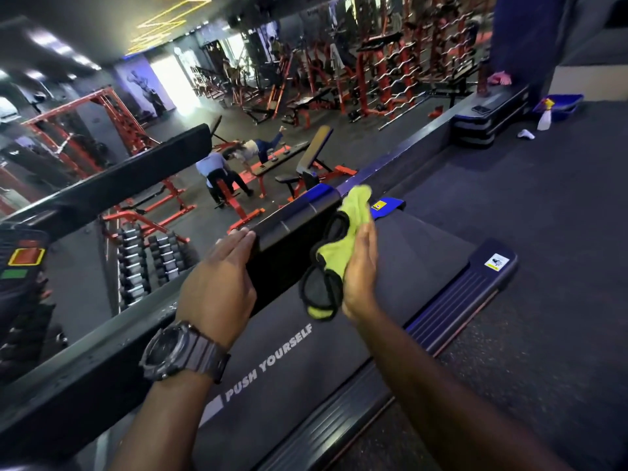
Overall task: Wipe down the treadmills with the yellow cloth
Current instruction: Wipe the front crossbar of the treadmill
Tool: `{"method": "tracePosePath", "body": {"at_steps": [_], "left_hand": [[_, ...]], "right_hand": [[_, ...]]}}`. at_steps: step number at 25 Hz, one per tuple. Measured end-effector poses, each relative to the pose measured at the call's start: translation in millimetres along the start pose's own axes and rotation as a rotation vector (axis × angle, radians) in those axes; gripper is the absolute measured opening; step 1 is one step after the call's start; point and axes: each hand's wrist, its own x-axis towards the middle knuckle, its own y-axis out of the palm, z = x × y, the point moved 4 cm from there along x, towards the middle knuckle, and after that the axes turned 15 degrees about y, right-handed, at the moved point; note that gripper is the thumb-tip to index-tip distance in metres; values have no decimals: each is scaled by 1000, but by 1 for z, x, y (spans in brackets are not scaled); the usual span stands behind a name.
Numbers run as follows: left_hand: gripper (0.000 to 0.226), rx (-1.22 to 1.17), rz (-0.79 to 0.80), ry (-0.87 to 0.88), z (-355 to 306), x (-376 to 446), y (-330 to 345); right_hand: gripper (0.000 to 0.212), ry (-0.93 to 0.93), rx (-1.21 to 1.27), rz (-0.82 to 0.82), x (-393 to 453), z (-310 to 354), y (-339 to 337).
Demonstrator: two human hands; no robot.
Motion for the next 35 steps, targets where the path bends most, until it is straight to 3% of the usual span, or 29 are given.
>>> {"method": "tracePosePath", "body": {"at_steps": [2, 3, 6, 7, 10, 12, 14, 16, 17, 19, 21, 25, 26, 29, 30, 31, 33, 35], "left_hand": [[59, 32, 2, 16, 1, -9, 2], [61, 39, 7, 41, 1, -12, 4], [65, 2, 36, 65, 4, -13, 1], [67, -12, 39, 82, 4, -13, 0], [68, -35, 28, 103, 5, -13, -5], [65, -31, 34, 99, 7, -11, -4], [67, -37, 38, 130, 6, -12, -5], [65, -27, 52, 121, 8, -14, -7], [65, -20, 55, 113, 10, -14, -6], [68, -10, 59, 119, 9, -12, -6], [68, -1, 76, 124, 8, -10, -4], [63, -62, 78, 143, 7, -15, -3], [62, -76, 64, 153, 6, -15, -2], [62, -24, -16, 119, 3, -12, 6], [64, 1, -38, 82, -1, -13, 9], [67, 9, -59, 48, -5, -14, 11], [72, 9, -73, -5, -11, -19, 15], [72, 29, -83, -32, -11, -21, 18]], "right_hand": [[55, -223, -376, -232, -17, -12, 7], [54, -326, -507, -255, -44, -26, 16], [51, -561, -713, 13, -113, -64, 39], [51, -574, -710, -16, -99, -55, 40], [54, -430, -510, -368, -22, 11, 38], [51, -395, -522, -463, -37, -1, 41], [53, -459, -637, -292, -102, -58, 47], [57, -529, -662, -135, -115, -74, 43], [57, -553, -655, -152, -93, -59, 41], [56, -453, -559, -346, -43, -13, 37], [55, -384, -526, -458, -49, -16, 41], [59, -420, -598, -165, -132, -88, 48], [58, -470, -575, -205, -112, -74, 45], [58, -355, -552, -440, -36, -25, 43], [60, -321, -531, -444, -31, -31, 44], [64, -216, -508, -379, -44, -50, 47], [72, -111, -492, -55, -93, -97, 44], [72, -291, -549, -33, -104, -73, 31]]}}
